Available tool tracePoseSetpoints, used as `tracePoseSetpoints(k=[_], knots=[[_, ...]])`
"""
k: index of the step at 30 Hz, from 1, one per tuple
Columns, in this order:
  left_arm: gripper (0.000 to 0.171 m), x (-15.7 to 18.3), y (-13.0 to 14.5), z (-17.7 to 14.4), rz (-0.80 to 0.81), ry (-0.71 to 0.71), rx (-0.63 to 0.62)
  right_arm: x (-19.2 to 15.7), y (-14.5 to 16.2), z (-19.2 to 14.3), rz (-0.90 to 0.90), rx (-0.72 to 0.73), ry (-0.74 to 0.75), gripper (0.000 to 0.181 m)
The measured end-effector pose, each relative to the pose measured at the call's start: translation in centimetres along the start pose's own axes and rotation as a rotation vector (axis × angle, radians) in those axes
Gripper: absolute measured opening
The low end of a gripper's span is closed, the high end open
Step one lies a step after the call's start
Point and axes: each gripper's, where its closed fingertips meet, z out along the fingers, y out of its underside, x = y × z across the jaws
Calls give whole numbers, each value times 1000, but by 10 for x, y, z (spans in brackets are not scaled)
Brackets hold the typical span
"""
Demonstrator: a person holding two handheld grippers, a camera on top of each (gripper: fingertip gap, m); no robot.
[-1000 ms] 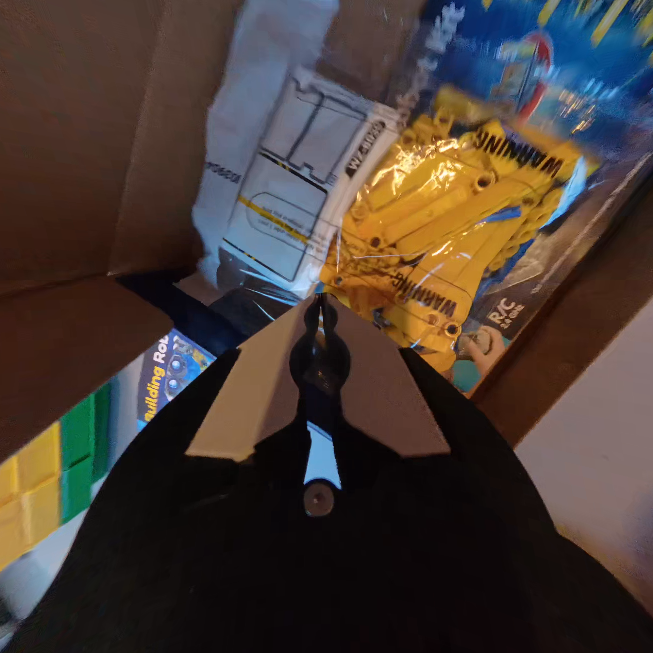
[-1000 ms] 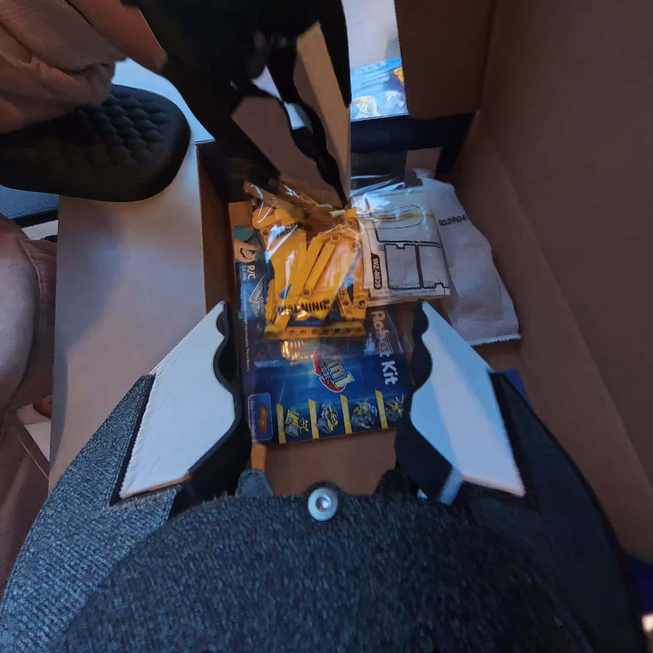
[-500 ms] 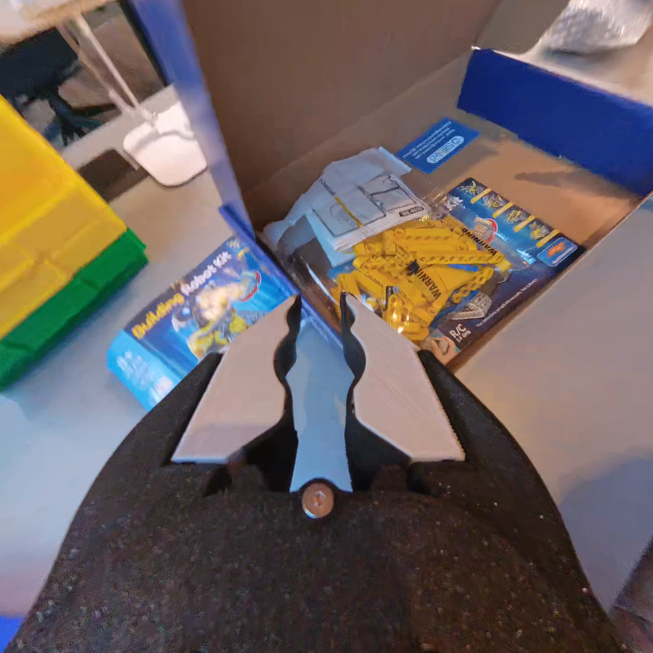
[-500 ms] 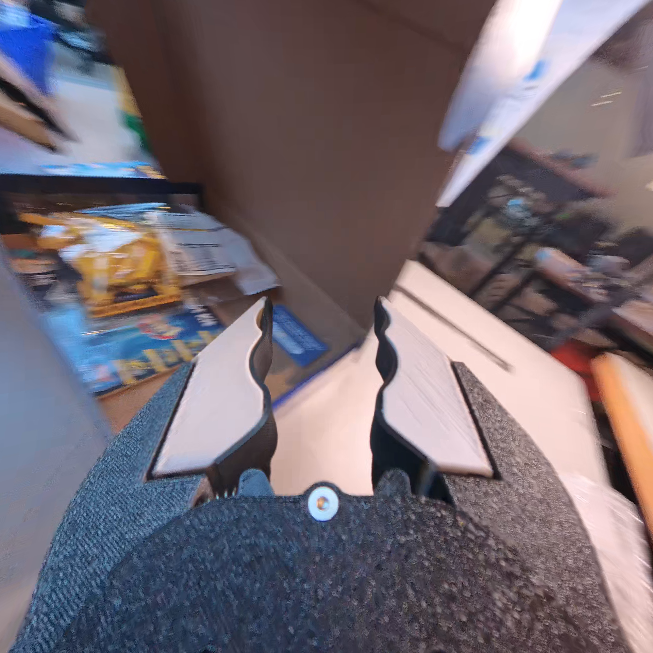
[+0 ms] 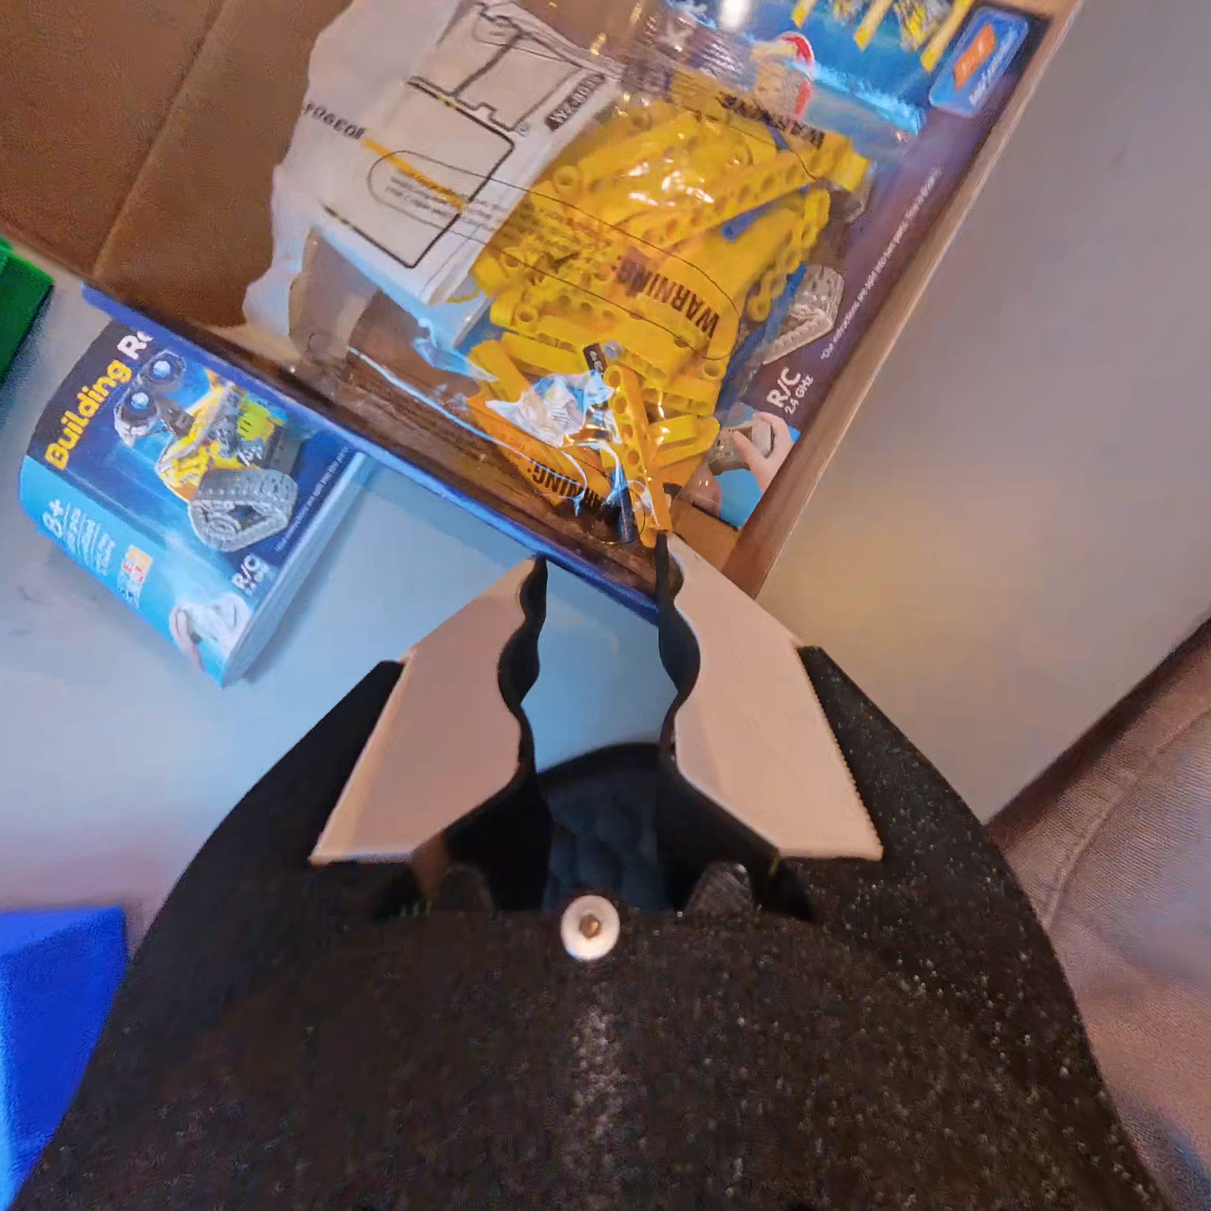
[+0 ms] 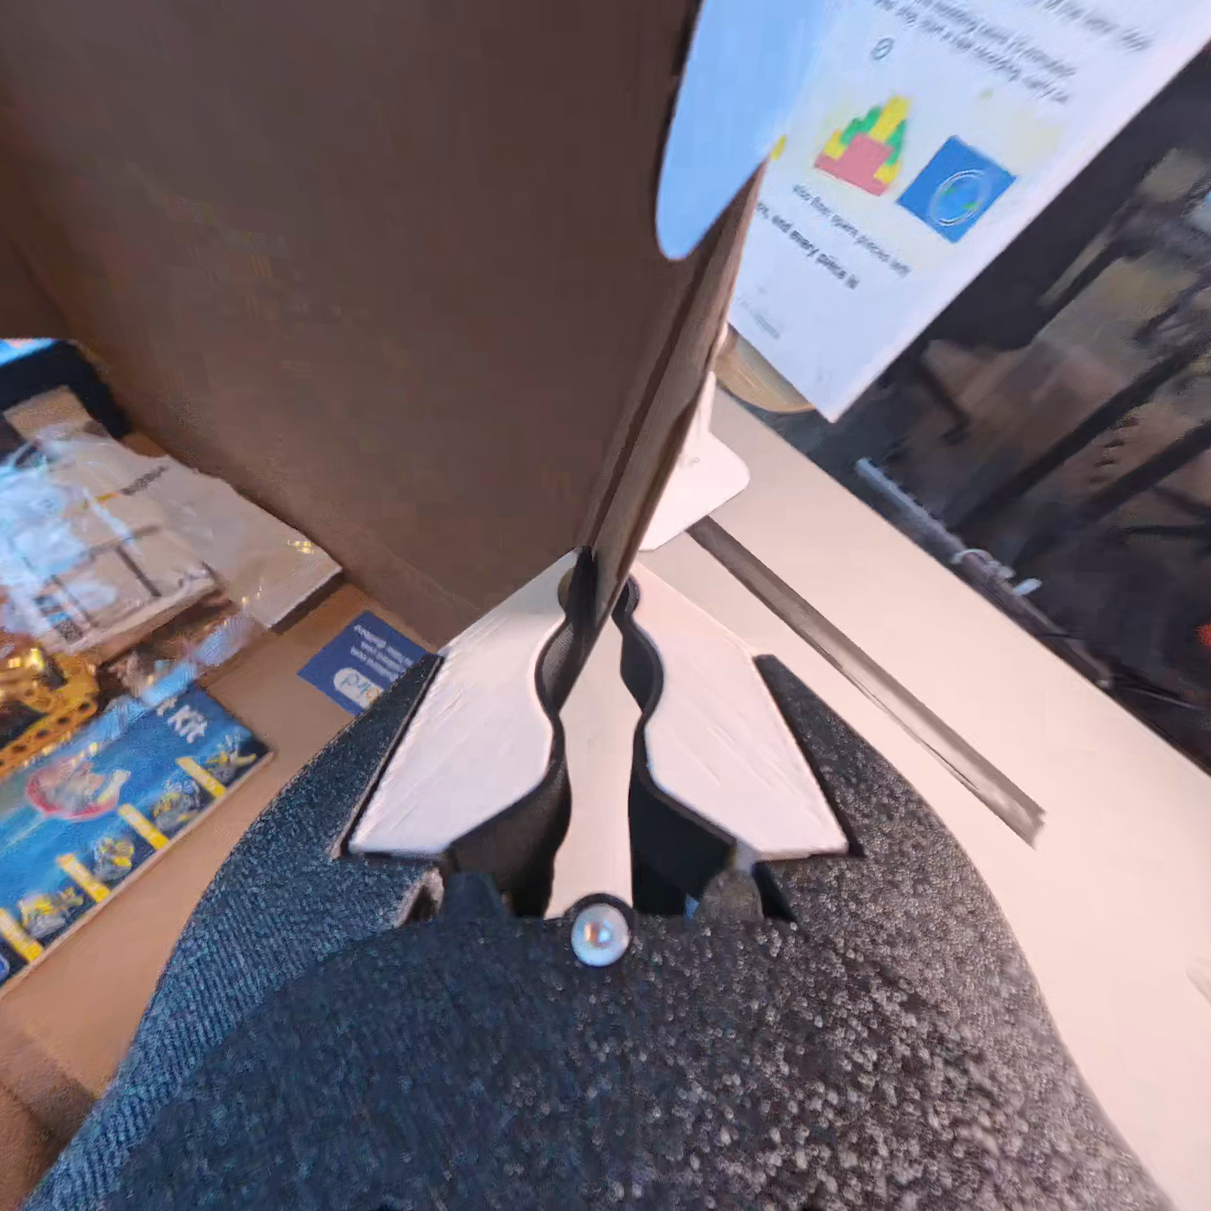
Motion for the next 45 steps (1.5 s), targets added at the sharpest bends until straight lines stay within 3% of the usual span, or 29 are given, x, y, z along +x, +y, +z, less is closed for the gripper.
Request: tracePoseSetpoints(k=[2, 5, 8, 12, 14, 17, 18, 20, 22, 24, 26, 29, 32, 38, 41, 44, 45], knots=[[31, 14, 5, -6, 10, -16, -29, 5, -12, 34, 58, -66, -76, 4], [32, 31, 12, -15, -3, -14, -55, 10, -9, 85, 4, -210, -103, 11], [37, 50, 14, -23, -42, 35, -46, -2, -17, 119, 1, -214, -136, 17], [42, 70, 11, -29, -105, 145, 9, -17, -20, 137, 44, -210, -167, 10], [46, 80, 10, -36, -126, 254, 28, -27, -17, 139, 99, -248, -254, 6], [50, 76, 2, -59, -201, 392, 161, -31, -14, 138, 150, -259, -306, 5], [40, 71, -4, -72, -203, 420, 232, -32, -14, 136, 167, -259, -317, 4], [42, 49, -13, -95, -217, 397, 340, -40, -10, 134, 194, -297, -362, 3], [44, 2, -27, -108, -256, 250, 448, -51, -7, 131, 211, -329, -418, 2], [45, -62, -35, -106, -344, 32, 521, -58, -5, 130, 185, -350, -407, 2], [57, -97, -40, -87, -427, -25, 528, -66, 2, 126, 172, -395, -393, 2], [62, -104, -50, -44, -417, -29, 445, -73, 21, 119, 185, -476, -389, 2], [53, -108, -56, -20, -335, -116, 383, -63, 44, 110, 216, -534, -353, 4], [49, -125, -80, 5, -281, -125, 364, -39, 49, 99, 362, -454, -332, 3], [41, -141, -94, 11, -224, -205, 370, -28, 50, 97, 391, -407, -318, 2], [41, -149, -113, 8, -211, -222, 430, -20, 42, 96, 426, -323, -316, 2], [29, -146, -121, 6, -213, -185, 479, -19, 40, 96, 434, -294, -321, 2]])
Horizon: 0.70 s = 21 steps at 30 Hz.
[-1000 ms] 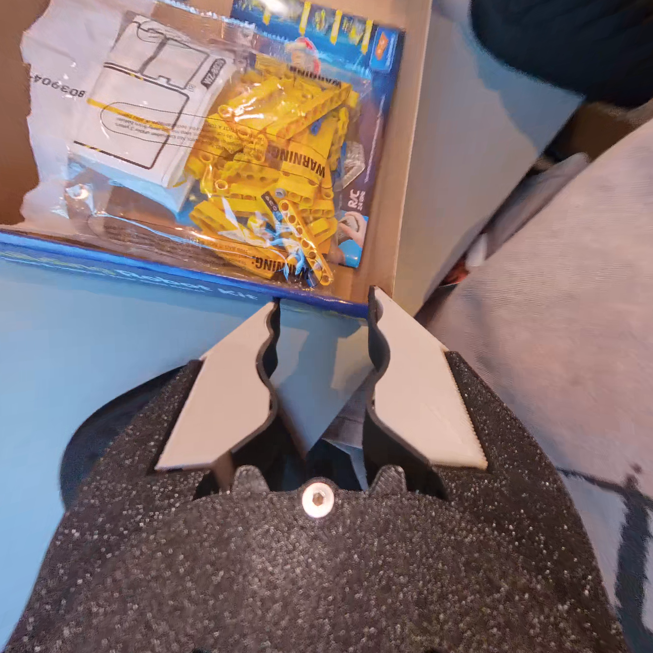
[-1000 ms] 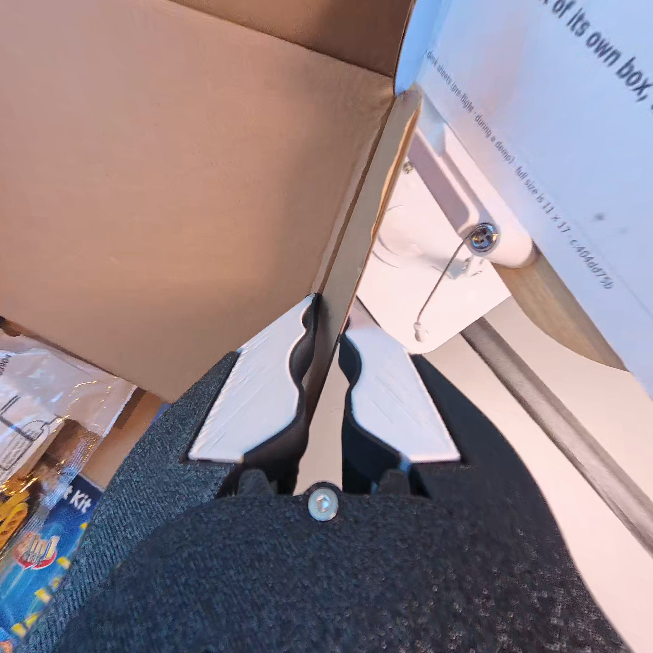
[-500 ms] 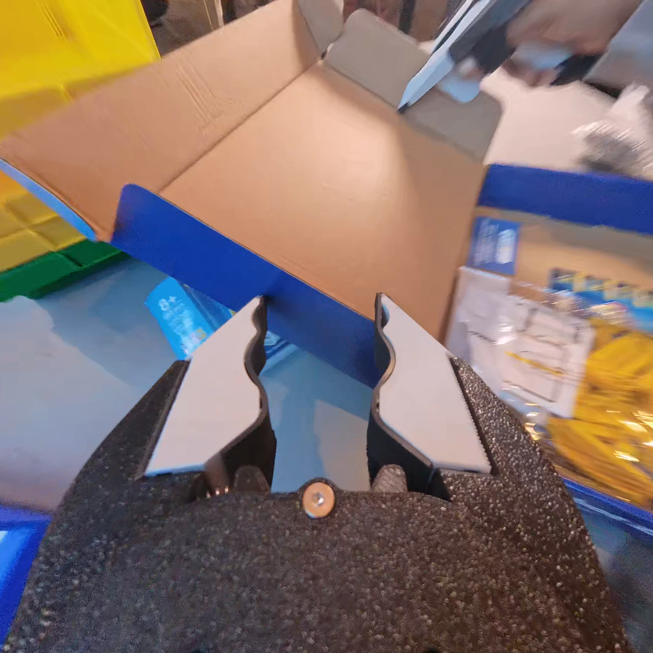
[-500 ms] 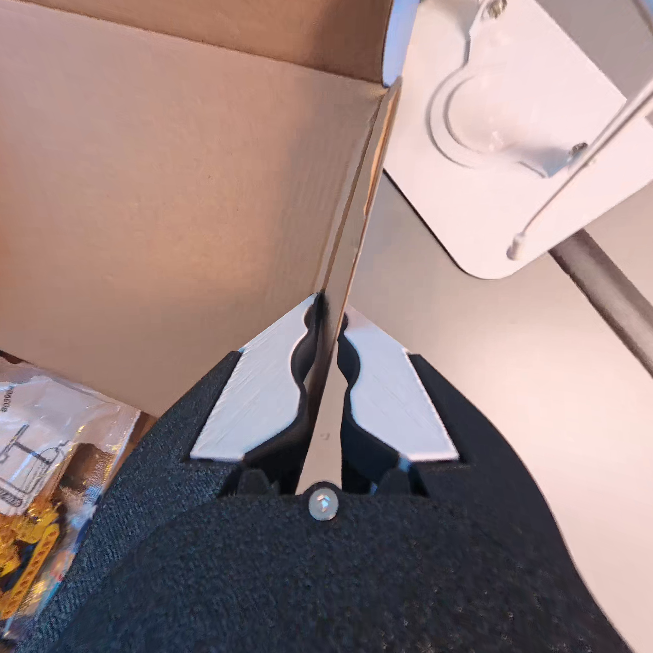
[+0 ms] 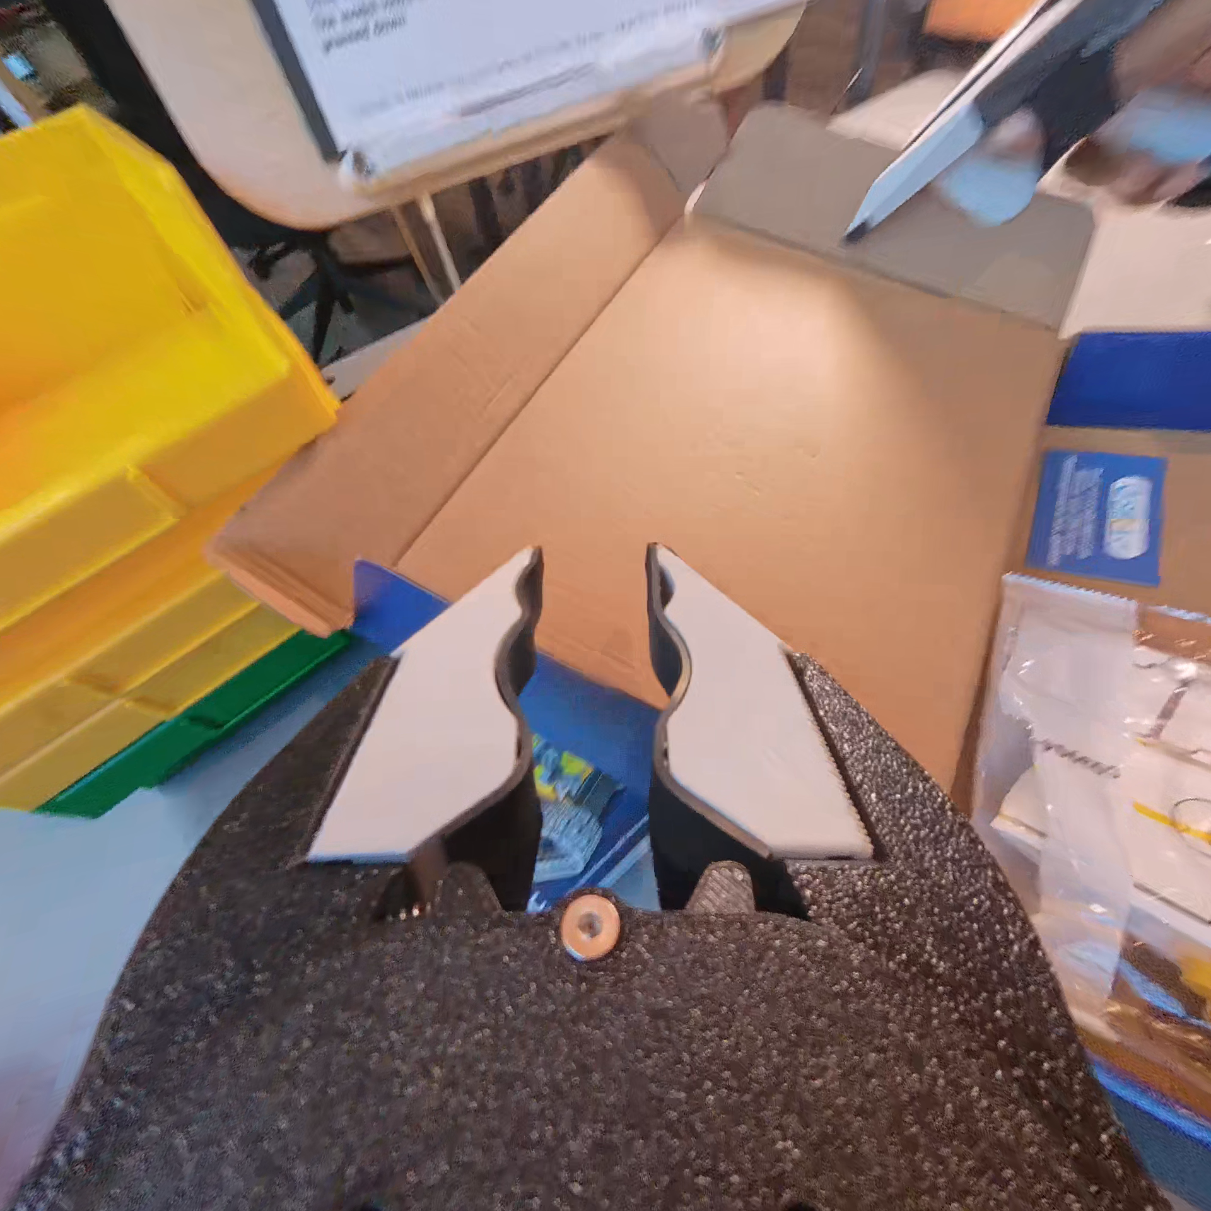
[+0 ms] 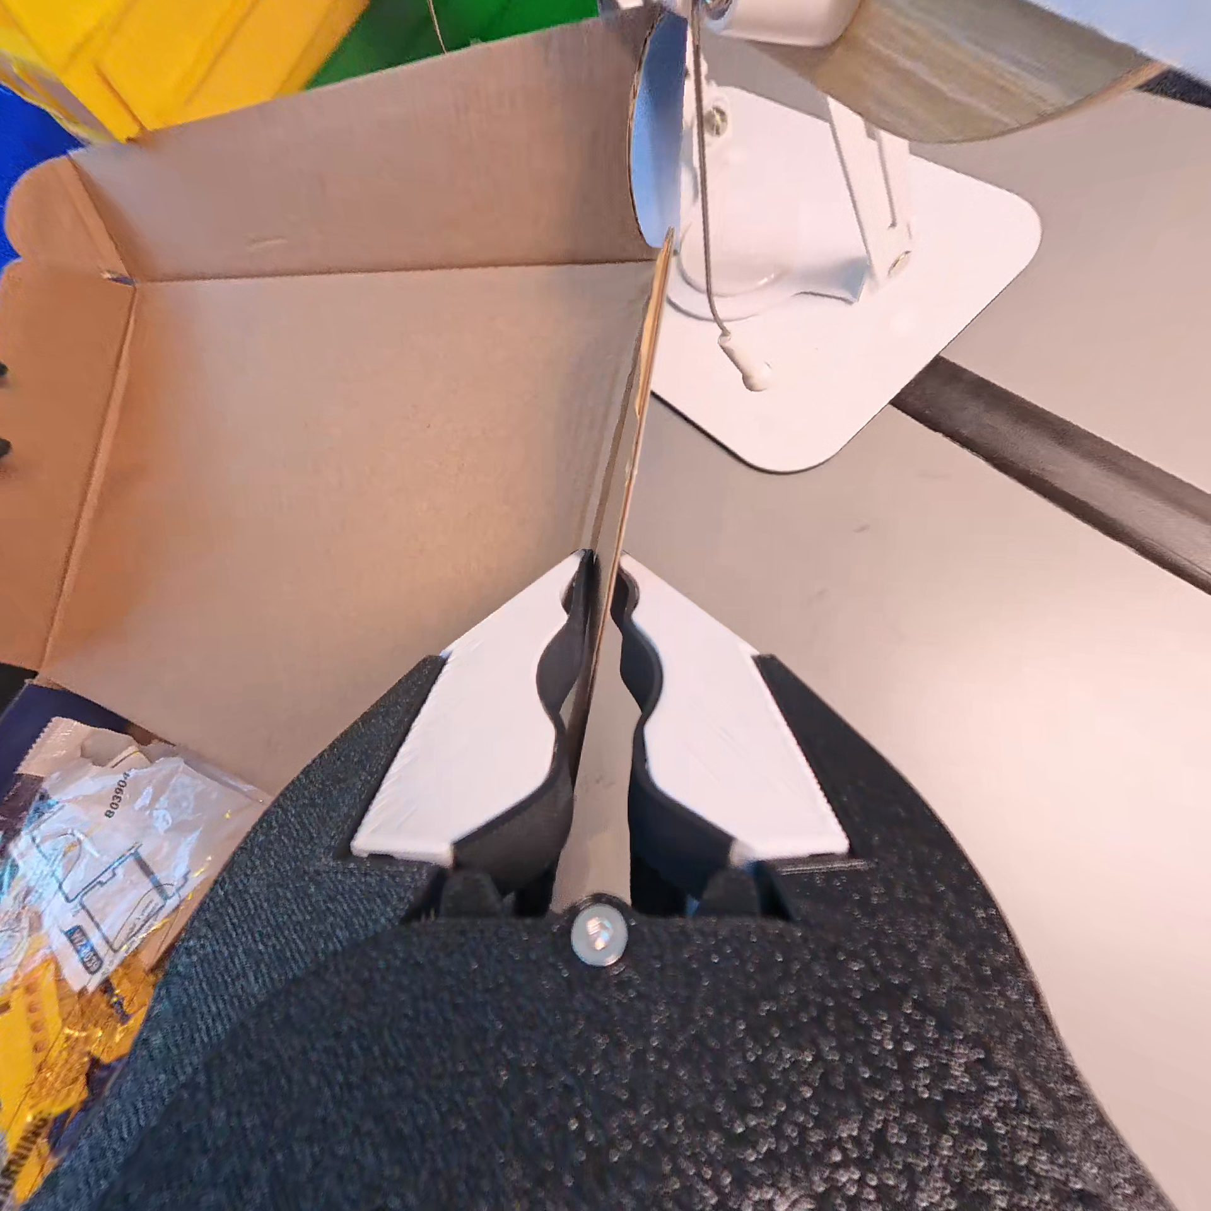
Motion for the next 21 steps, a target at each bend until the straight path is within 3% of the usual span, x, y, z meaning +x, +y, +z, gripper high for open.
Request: tracePoseSetpoints(k=[5, 10, 15, 21], knots=[[42, 2, -19, -17, -50, 20, 90, -4, -2, -6, 32, 83, -80, 7], [54, 15, -3, -53, -107, 77, 95, -19, 7, -31, -111, 37, -88, 33], [58, 25, 24, -95, -108, 70, 122, -58, 14, -100, -314, 177, -44, 61], [62, -3, 64, -150, -144, -100, 131, -115, 76, -182, -446, 399, 91, 81]])
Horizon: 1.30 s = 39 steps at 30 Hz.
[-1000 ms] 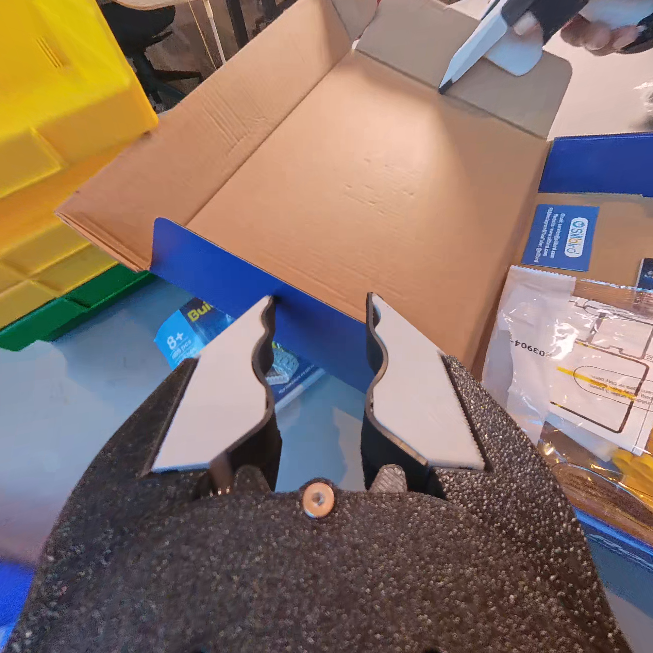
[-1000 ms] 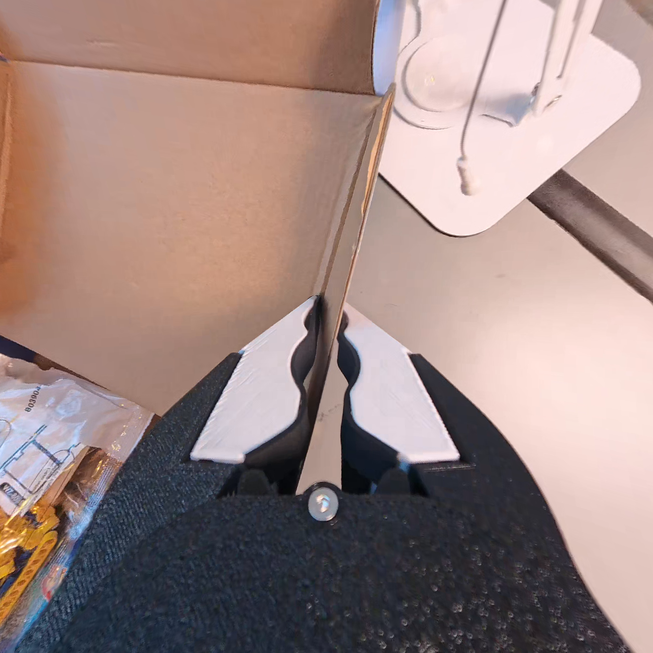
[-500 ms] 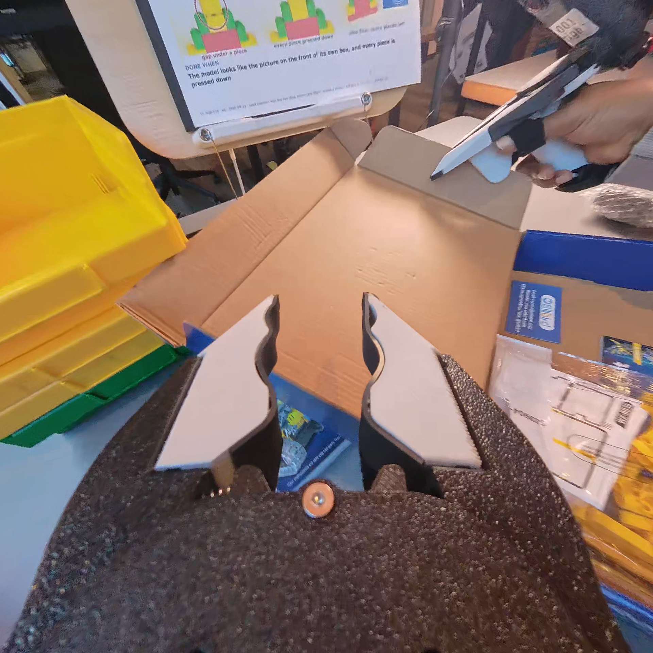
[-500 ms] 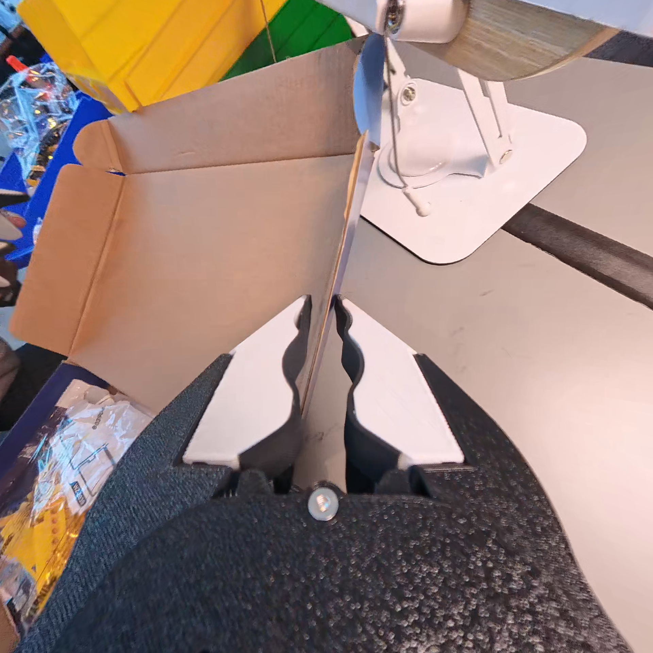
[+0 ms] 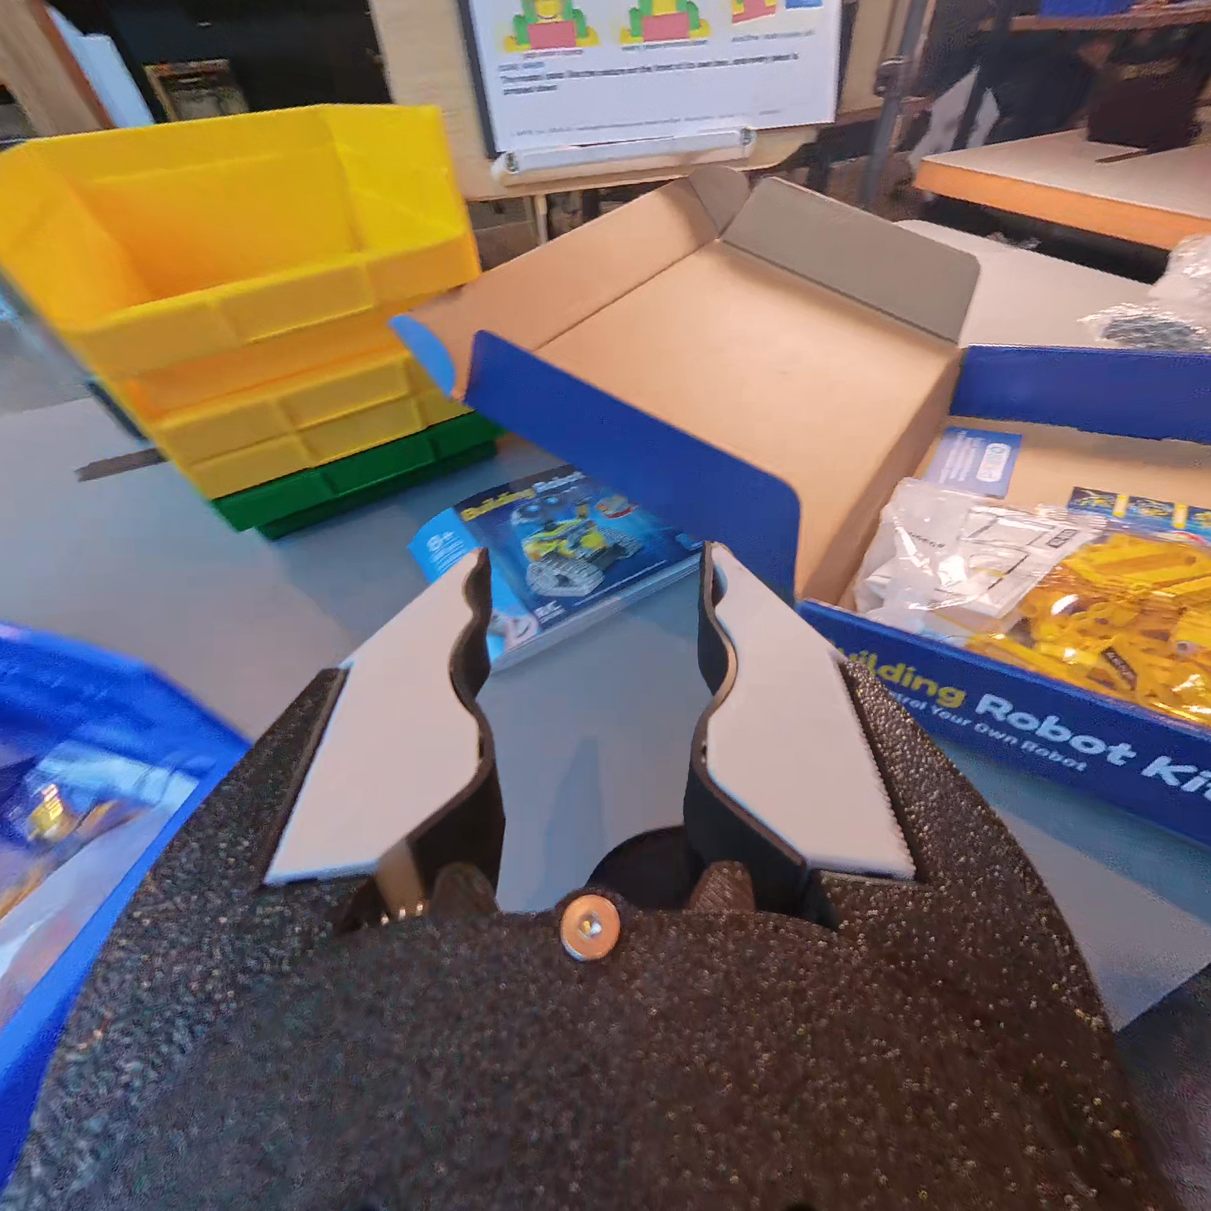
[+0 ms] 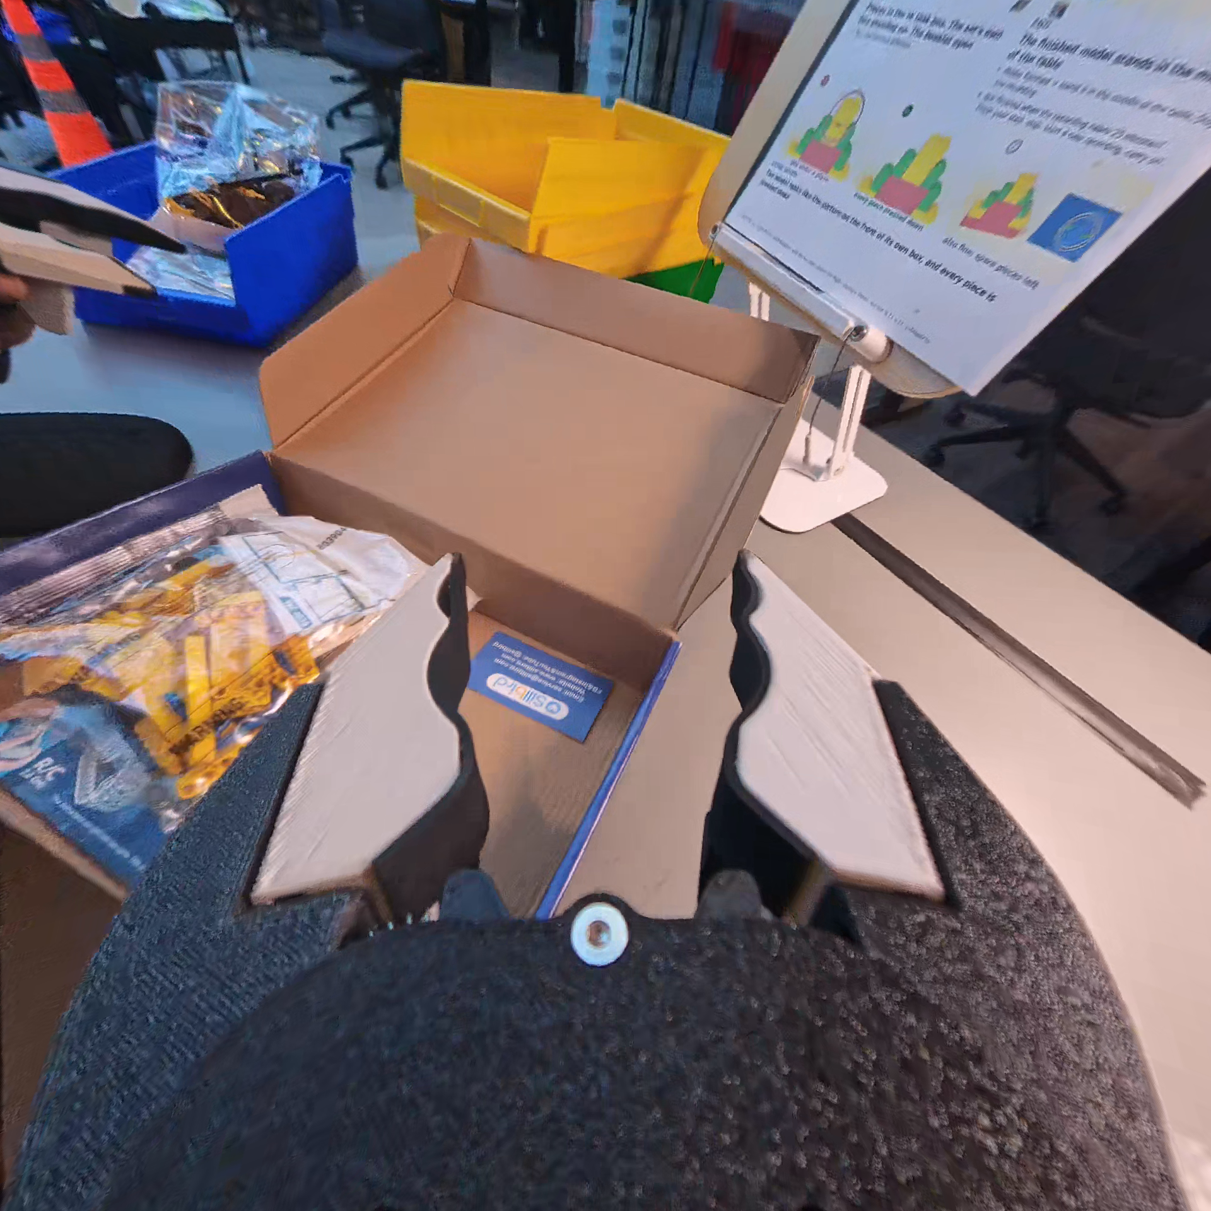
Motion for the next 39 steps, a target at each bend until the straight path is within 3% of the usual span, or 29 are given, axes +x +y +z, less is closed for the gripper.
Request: tracePoseSetpoints(k=[3, 6, 10, 13, 15, 17, 20, 23, 25, 26, 27, 30, 33, 39], knots=[[65, -52, 11, -34, -23, -153, -14, -31, 27, -34, 8, 21, 64, 86], [65, -124, 13, -80, -23, -347, -70, -46, 43, -65, 24, 86, 176, 75], [66, -246, 15, -126, -60, -530, -221, -61, 34, -99, 73, 243, 240, 61], [67, -340, 19, -127, -279, -493, -217, -69, 15, -109, 98, 372, 208, 49], [69, -384, 29, -118, -504, -406, -173, -71, 6, -107, 104, 401, 198, 45], [66, -411, 32, -109, -659, -323, -88, -76, 0, -104, 82, 388, 198, 45], [46, -433, 23, -101, -664, -316, 9, -77, -5, -103, -4, 333, 250, 42], [33, -429, 36, -83, -643, -288, -136, -75, -8, -103, -30, 314, 281, 41], [24, -420, 30, -74, -593, -264, -162, -76, -13, -101, -15, 344, 262, 39], [4, -413, 25, -70, -576, -242, -174, -77, -15, -99, -8, 357, 253, 38], [0, -408, 18, -68, -542, -240, -180, -78, -16, -97, -5, 364, 245, 38], [0, -367, -28, -64, -367, -167, -146, -84, -20, -94, -35, 360, 228, 38], [0, -303, -89, -61, -156, -90, -114, -86, -22, -96, -77, 340, 228, 37], [0, -129, -204, -58, 165, 157, 22, -95, -31, -100, -62, 383, 176, 37]])
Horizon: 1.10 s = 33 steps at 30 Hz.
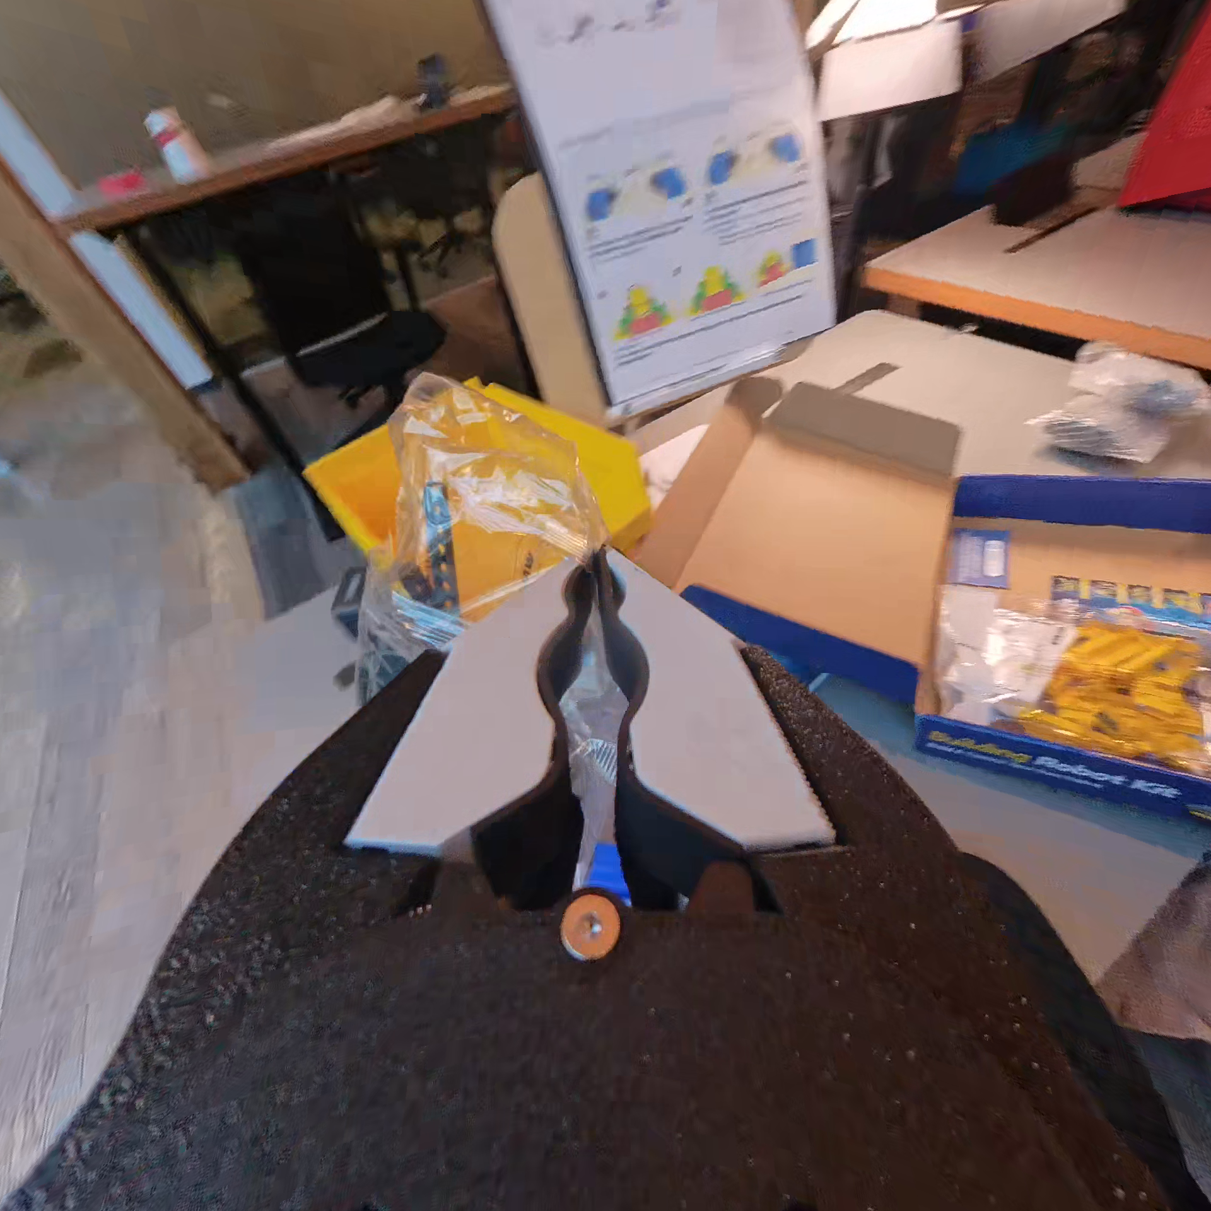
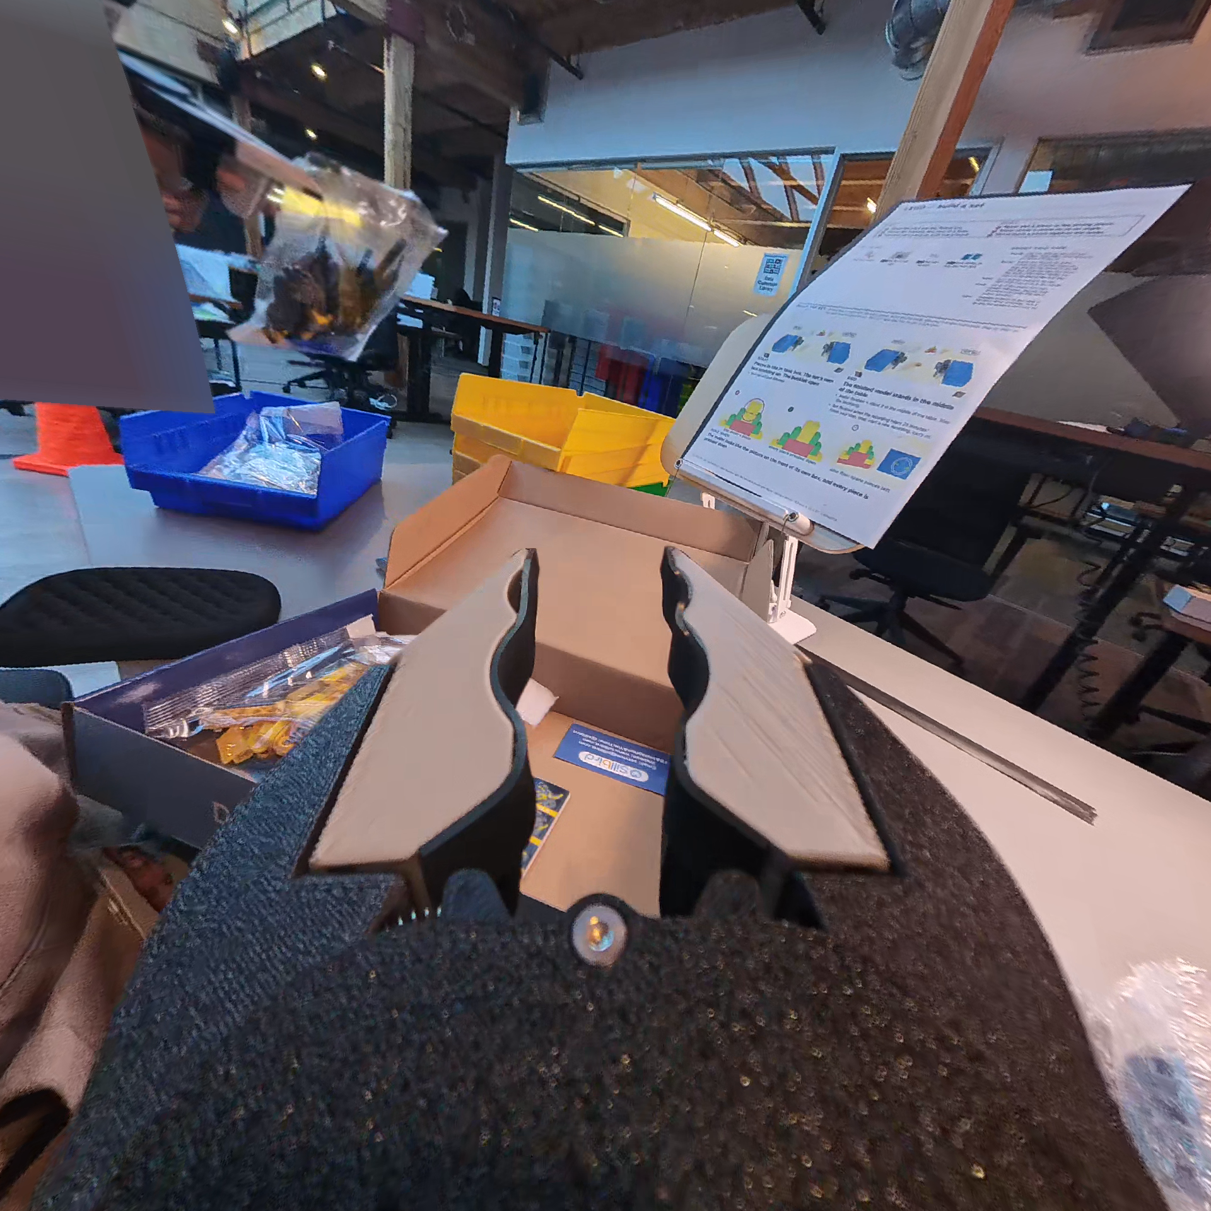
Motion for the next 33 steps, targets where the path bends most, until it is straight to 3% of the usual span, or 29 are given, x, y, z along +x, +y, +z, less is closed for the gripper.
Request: tracePoseSetpoints(k=[3, 6, 11, 14, 17, 19, 22, 25, 27, 31, 33], knots=[[0, 94, -54, 21, 71, 204, 106, -10, -2, 1, -19, 6, -27, 37], [0, 181, -80, 53, 46, 411, 189, -20, -1, 1, -33, 12, -46, 37], [0, 313, -80, 128, -225, 789, 263, -26, -1, -9, -24, 32, -57, 37], [0, 368, -62, 174, -416, 898, 260, -21, 2, -23, -17, 38, -23, 37], [0, 391, -11, 226, -592, 904, 129, -8, 15, -38, 9, 20, 33, 36], [0, 393, 34, 253, -616, 834, 11, -1, 22, -45, 52, 22, 52, 36], [0, 384, 74, 265, -521, 746, -122, 5, 32, -46, 99, 14, 50, 36], [0, 370, 96, 270, -270, 630, -216, 4, 41, -32, 117, -29, 3, 36], [0, 361, 105, 273, -130, 562, -264, 2, 55, -16, 102, -142, -29, 36], [0, 358, 116, 276, -99, 579, -330, -4, 123, 12, -33, -602, -124, 32], [0, 362, 134, 280, -61, 599, -414, 5, 145, 23, -168, -740, -125, 33]])
